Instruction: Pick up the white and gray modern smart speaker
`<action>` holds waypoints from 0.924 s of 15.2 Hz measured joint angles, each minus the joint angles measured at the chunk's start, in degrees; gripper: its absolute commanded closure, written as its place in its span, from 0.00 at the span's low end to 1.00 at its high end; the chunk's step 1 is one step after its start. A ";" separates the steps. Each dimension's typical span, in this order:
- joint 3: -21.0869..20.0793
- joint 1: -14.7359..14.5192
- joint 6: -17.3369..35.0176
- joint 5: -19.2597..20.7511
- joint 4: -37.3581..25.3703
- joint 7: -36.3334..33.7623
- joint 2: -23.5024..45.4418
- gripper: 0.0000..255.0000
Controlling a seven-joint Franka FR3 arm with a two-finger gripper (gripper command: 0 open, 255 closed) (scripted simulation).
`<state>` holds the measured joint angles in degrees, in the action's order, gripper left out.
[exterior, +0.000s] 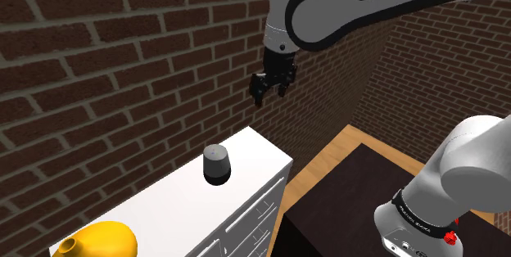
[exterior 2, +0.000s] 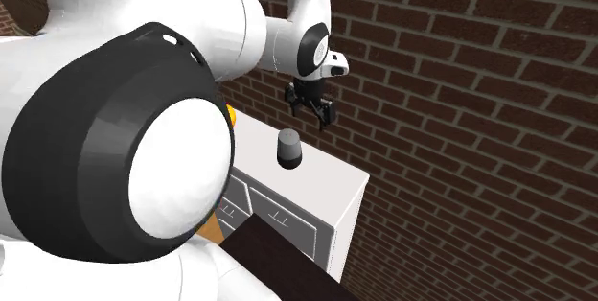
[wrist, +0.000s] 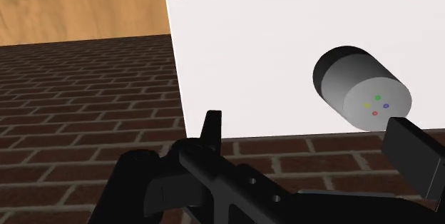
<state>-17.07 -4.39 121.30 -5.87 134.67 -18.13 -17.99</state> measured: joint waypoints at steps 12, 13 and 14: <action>-6.05 -2.86 10.75 6.72 -9.14 -12.24 24.67 0.00; -6.24 -3.47 11.21 7.59 -10.37 -13.48 26.84 0.00; -6.26 -3.98 11.70 8.41 -11.60 -14.41 29.02 0.00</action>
<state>-23.33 -8.37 133.00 2.54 123.06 -32.54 11.03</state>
